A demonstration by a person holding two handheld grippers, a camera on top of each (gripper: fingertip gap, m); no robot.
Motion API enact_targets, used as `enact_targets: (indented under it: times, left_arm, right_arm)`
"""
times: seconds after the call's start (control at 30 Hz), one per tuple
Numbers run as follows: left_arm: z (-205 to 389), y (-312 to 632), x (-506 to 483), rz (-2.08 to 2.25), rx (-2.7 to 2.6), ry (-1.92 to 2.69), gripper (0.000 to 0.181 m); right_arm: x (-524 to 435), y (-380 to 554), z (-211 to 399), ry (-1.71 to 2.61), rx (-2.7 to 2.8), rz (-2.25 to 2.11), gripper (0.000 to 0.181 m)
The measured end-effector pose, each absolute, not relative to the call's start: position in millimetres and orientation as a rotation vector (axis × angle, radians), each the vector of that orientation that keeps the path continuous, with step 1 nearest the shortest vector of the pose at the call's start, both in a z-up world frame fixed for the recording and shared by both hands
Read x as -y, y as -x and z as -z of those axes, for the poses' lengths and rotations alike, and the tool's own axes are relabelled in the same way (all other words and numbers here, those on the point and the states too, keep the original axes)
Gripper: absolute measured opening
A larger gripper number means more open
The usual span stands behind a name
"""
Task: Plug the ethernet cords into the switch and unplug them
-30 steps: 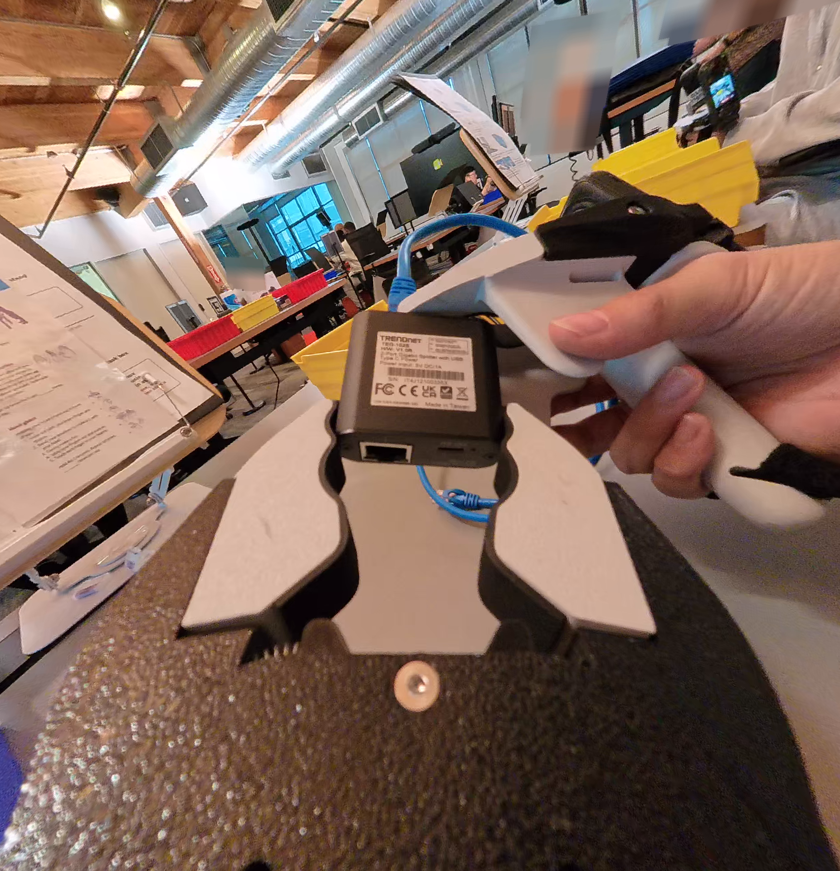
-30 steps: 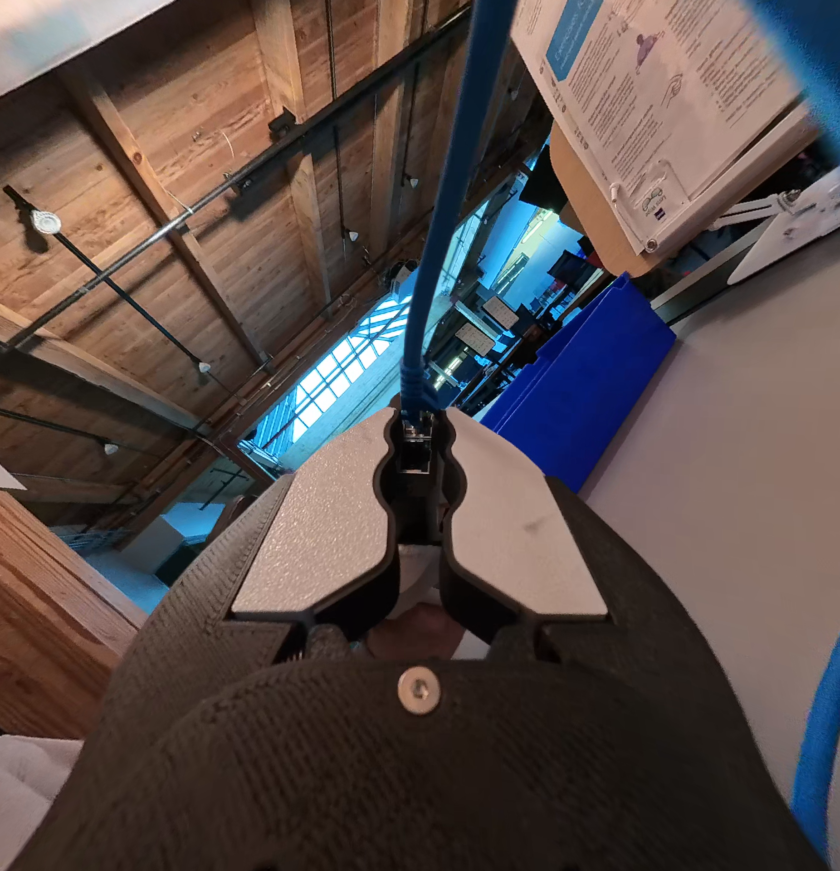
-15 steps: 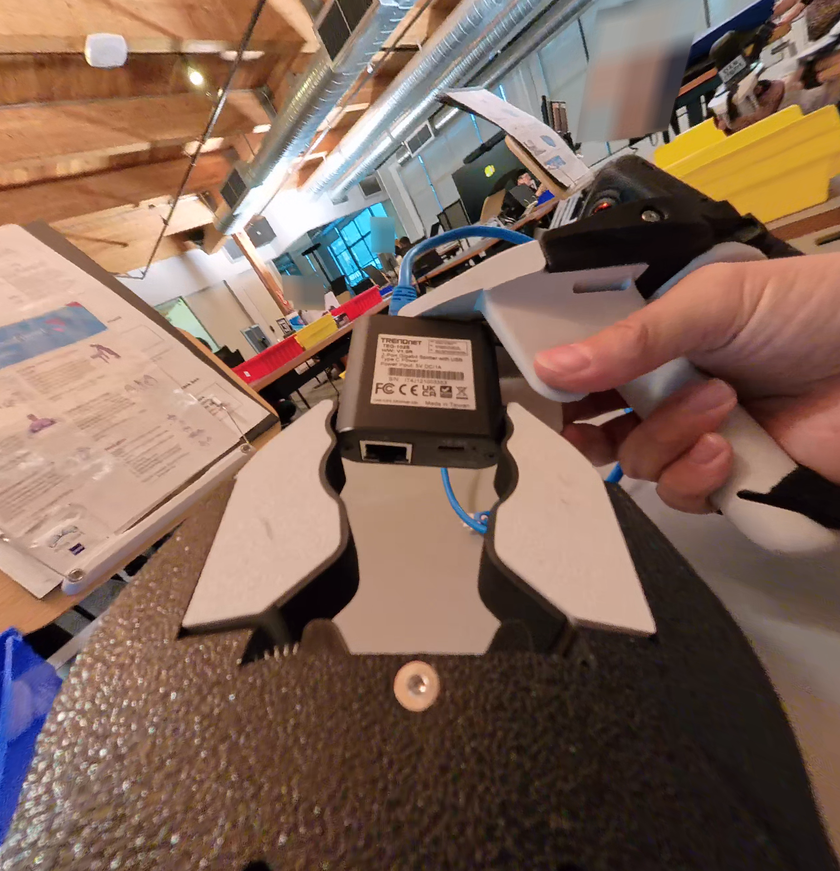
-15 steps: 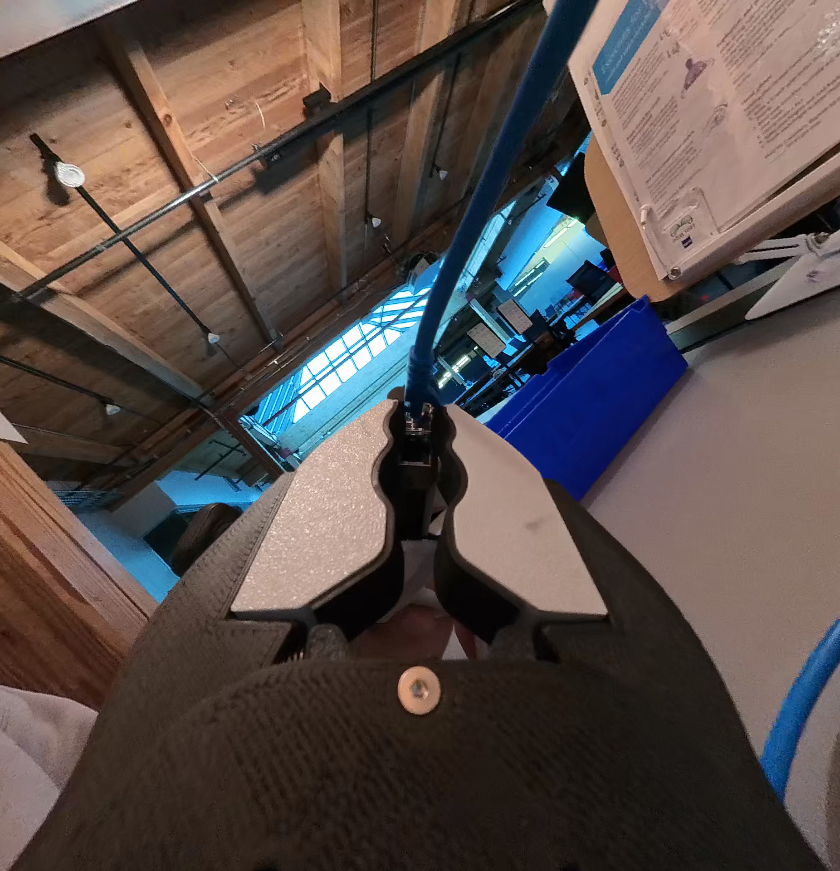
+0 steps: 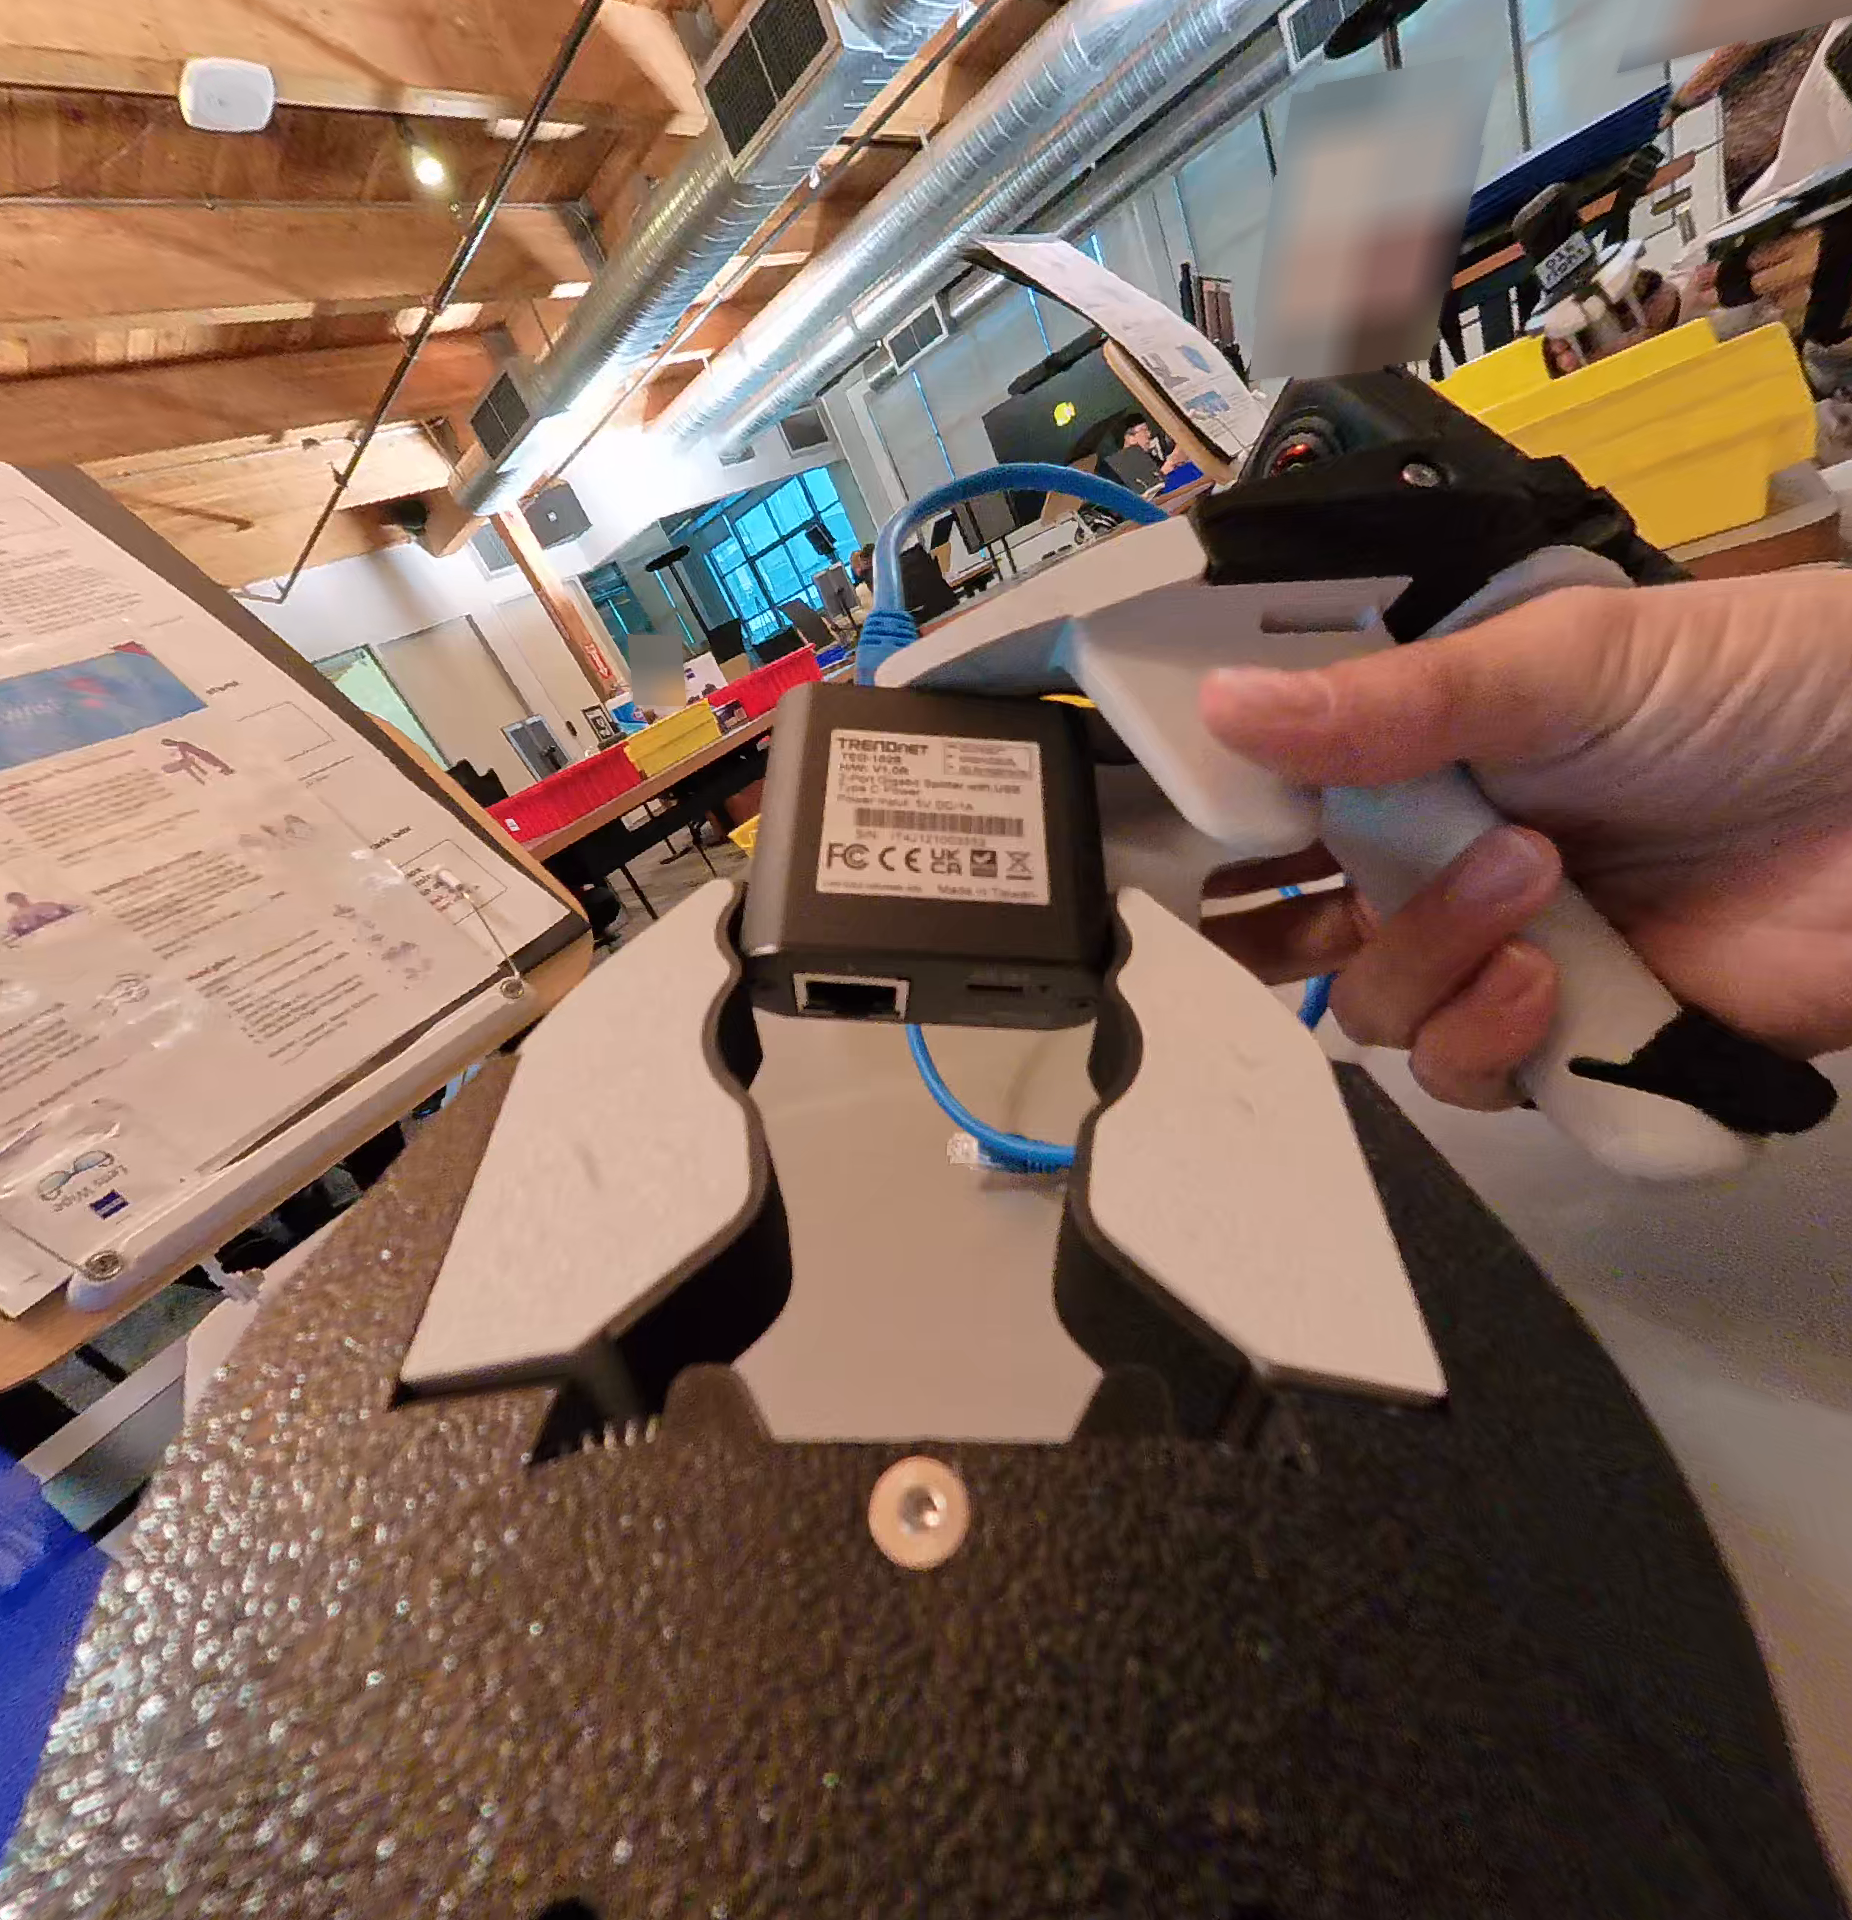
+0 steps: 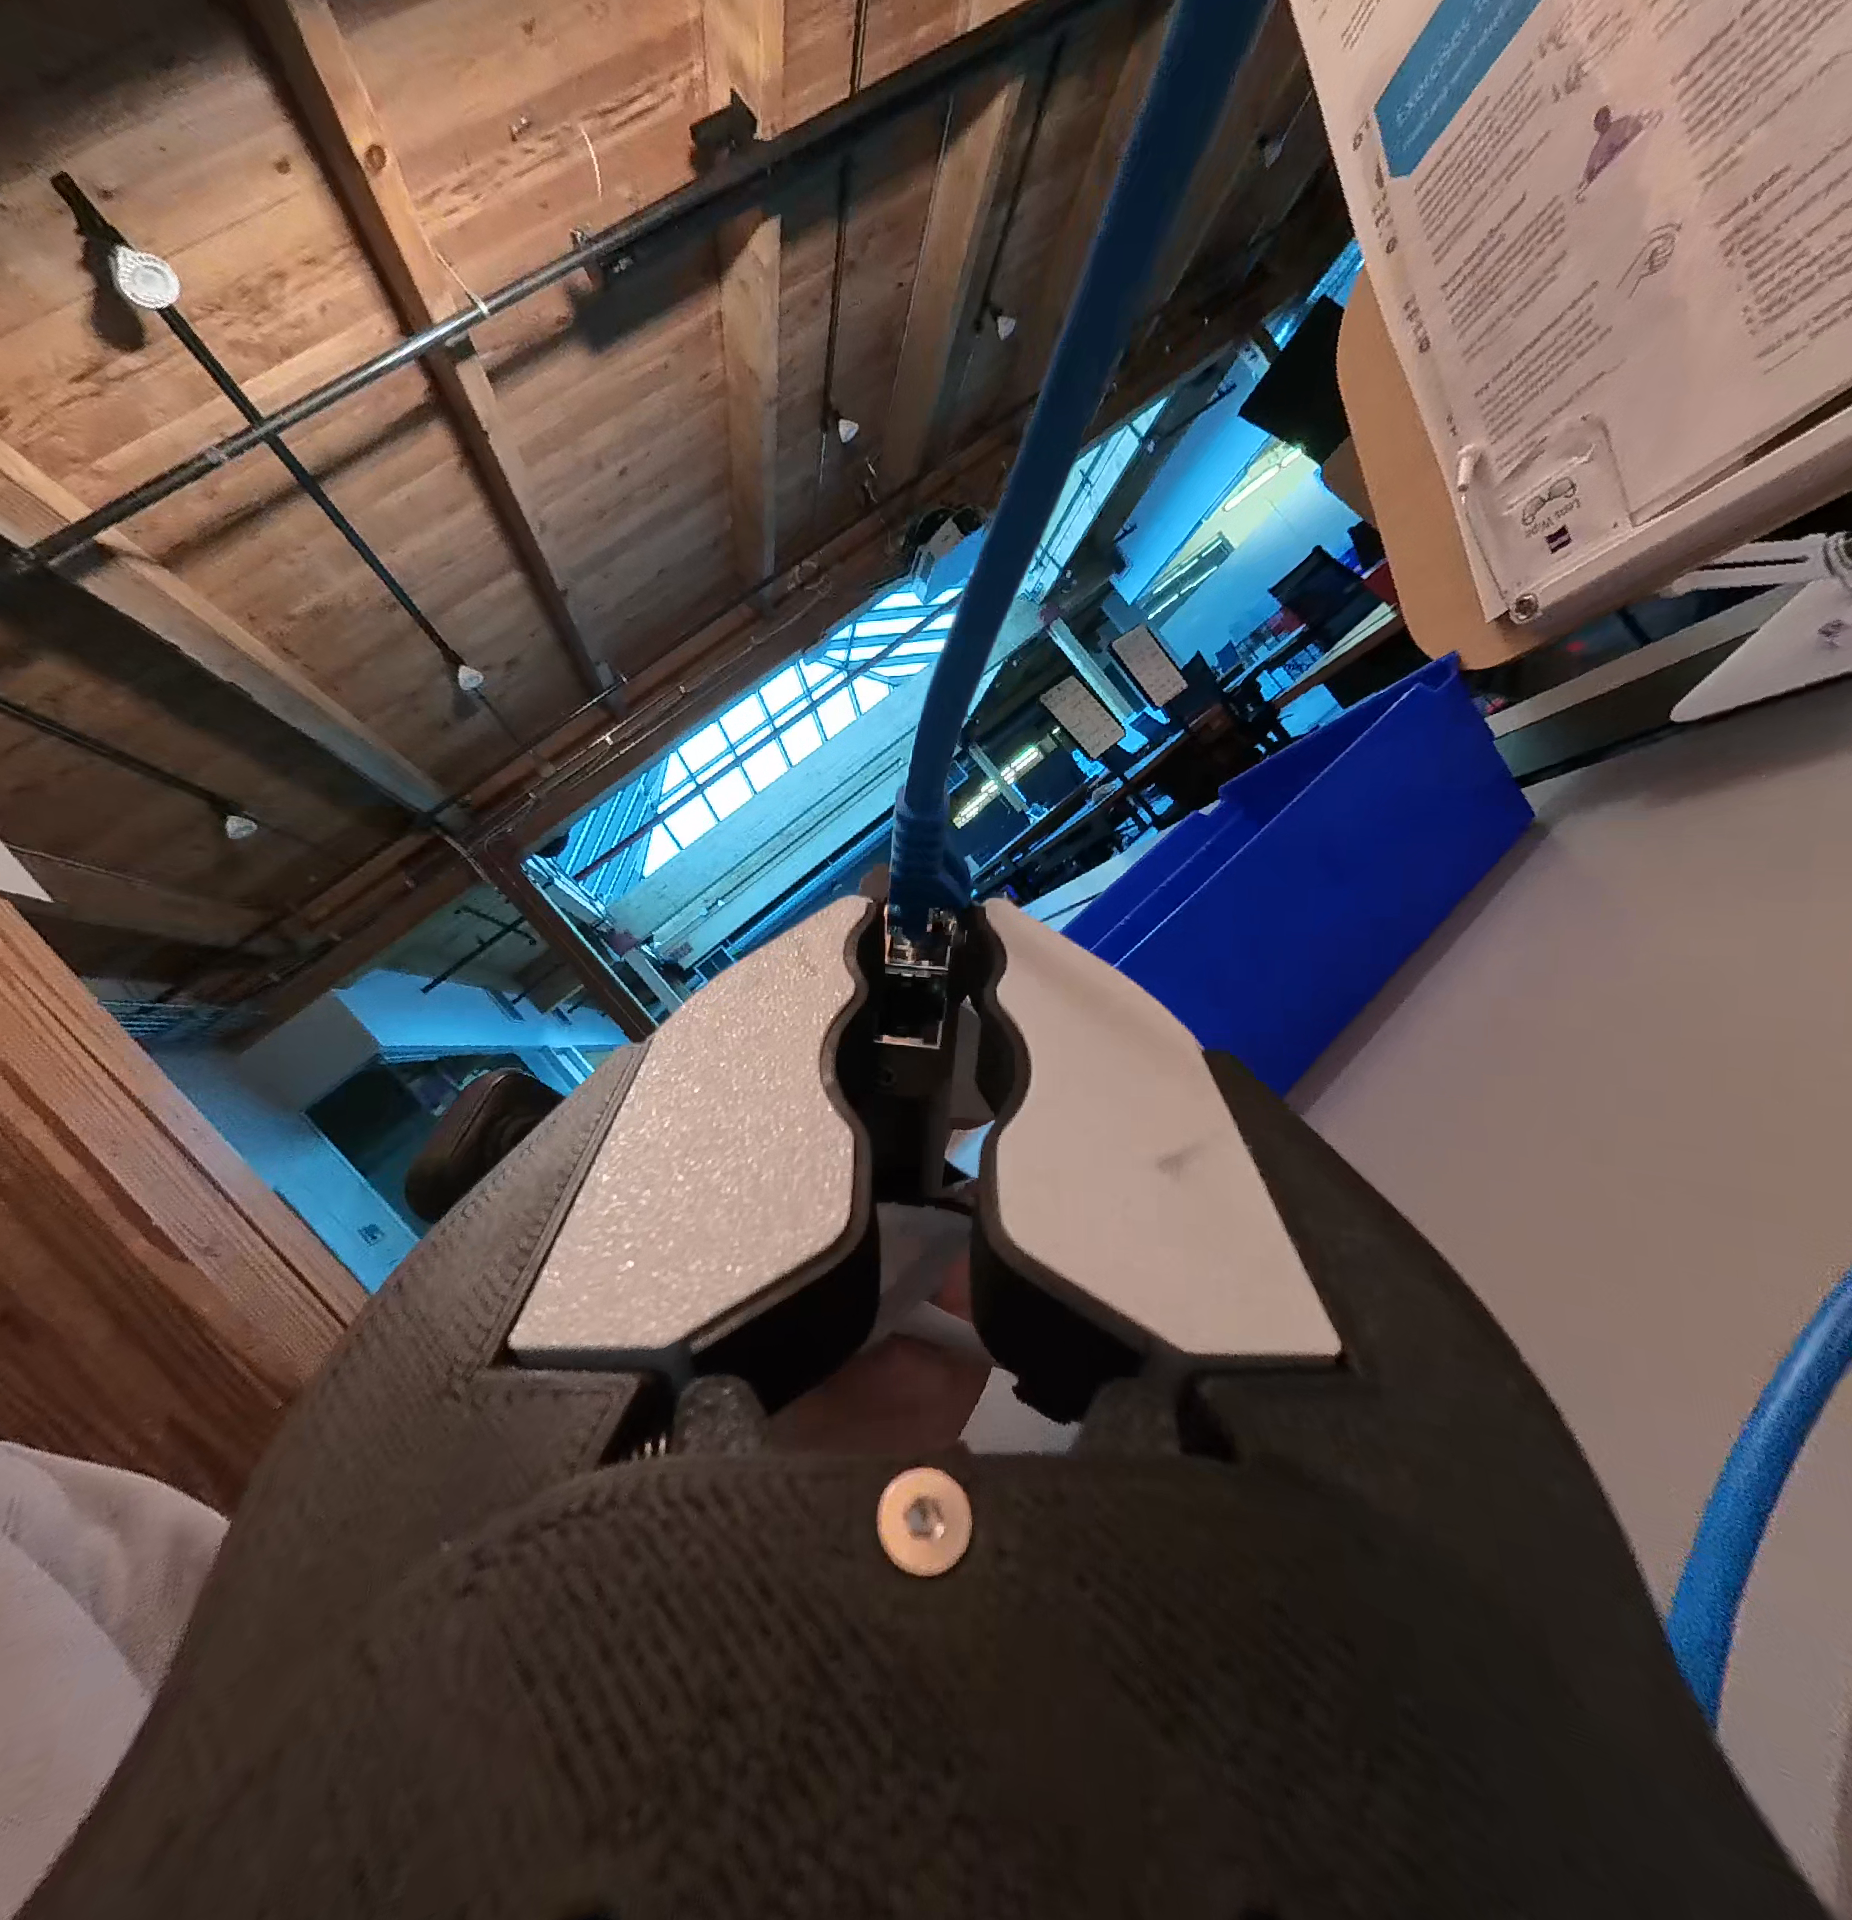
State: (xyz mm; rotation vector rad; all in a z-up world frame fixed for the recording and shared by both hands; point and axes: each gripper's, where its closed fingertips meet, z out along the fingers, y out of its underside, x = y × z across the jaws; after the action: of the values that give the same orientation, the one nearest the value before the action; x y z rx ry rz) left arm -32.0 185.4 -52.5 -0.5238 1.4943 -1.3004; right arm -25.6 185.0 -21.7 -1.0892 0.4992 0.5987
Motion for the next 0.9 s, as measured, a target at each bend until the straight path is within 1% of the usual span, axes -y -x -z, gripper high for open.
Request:
enact_targets:
  times: [0.33,0.5,0.9]
  left_arm:
    - [55.6,31.2,-184.3,1.319,-1.506,0.541,0.061]
    - [59.8,28.8,-182.7,1.306,-1.518,0.565,0.061]
    - [52.4,28.6,-180.8,1.219,-1.439,0.532,0.061]
  right_arm:
    - [-184.4,24.4,24.3,1.112,-0.504,-0.562,0.014]
    - [-184.1,25.4,24.8,1.174,-0.468,-0.457,0.014]
    - [-180.7,23.0,22.4,1.008,-0.513,-0.669,0.014]
